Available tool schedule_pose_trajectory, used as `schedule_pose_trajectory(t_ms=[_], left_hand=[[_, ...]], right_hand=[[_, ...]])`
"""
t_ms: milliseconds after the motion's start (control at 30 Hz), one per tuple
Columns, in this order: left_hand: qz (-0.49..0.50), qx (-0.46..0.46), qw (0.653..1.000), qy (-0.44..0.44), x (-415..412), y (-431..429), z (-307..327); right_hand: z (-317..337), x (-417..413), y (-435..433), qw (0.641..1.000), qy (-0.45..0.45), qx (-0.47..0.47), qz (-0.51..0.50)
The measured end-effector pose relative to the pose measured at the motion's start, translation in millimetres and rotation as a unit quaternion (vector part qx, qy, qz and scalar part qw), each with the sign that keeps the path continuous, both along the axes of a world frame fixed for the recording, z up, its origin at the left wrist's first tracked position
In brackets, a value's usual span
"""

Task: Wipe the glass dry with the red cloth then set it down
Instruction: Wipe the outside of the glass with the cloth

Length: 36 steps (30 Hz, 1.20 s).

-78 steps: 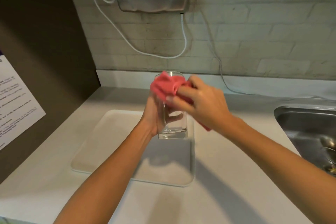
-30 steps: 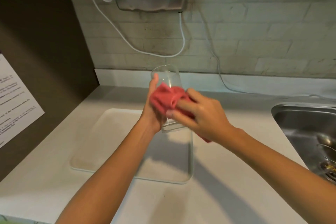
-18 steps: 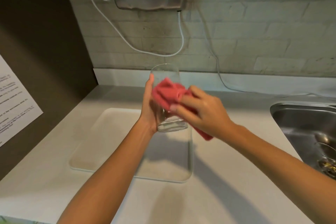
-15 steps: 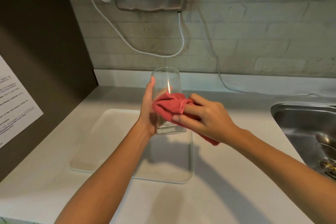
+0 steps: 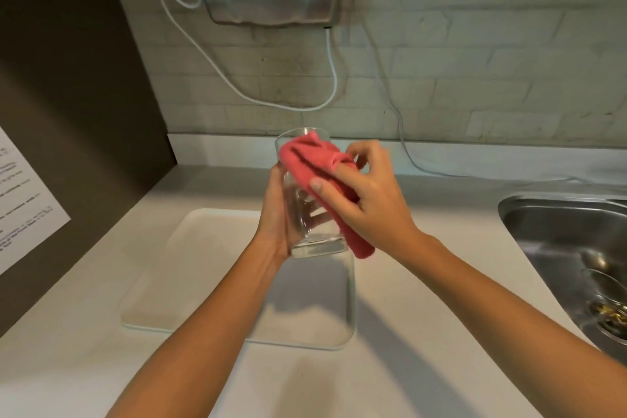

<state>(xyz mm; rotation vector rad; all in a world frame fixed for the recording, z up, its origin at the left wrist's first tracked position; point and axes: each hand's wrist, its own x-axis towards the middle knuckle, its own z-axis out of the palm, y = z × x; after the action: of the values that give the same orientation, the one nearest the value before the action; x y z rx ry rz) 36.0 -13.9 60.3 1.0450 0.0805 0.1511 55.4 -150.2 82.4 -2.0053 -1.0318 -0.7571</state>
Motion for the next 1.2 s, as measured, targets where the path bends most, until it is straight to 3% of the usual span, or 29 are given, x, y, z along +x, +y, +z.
schedule_pose_trajectory(t_ms=[100, 267, 433, 700, 867, 967, 1067, 1133, 1200], left_hand=[[0.002, 0.008, 1.000, -0.001, -1, -5, 6], [-0.025, -0.021, 0.999, -0.016, 2, 3, 3], [-0.035, -0.002, 0.999, 0.021, 1, -5, -1], [-0.104, 0.008, 0.993, 0.047, -3, -1, 4], [-0.048, 0.030, 0.997, 0.057, 0, -9, 6], [-0.034, -0.018, 0.999, 0.030, 4, -7, 7], [-0.108, -0.056, 0.992, 0.025, 2, 0, 14], [-0.095, -0.054, 0.993, 0.041, 1, 1, 15], [-0.108, -0.031, 0.993, 0.030, -1, -2, 16]], right_hand=[[2, 1, 8, 0.999, 0.007, 0.024, -0.021], [-19, -11, -5, 0.997, -0.016, -0.022, 0.073], [13, 17, 2, 0.998, 0.042, 0.054, 0.016], [10, 24, -1, 0.997, 0.052, 0.046, 0.020], [10, 25, 2, 0.997, 0.056, 0.040, 0.035], [3, 14, -1, 0.998, 0.020, 0.010, 0.061], [-12, -1, -11, 0.986, -0.091, -0.073, 0.122], [-17, -2, -16, 0.969, -0.144, -0.131, 0.151], [-12, 7, -18, 0.971, -0.155, -0.119, 0.135]])
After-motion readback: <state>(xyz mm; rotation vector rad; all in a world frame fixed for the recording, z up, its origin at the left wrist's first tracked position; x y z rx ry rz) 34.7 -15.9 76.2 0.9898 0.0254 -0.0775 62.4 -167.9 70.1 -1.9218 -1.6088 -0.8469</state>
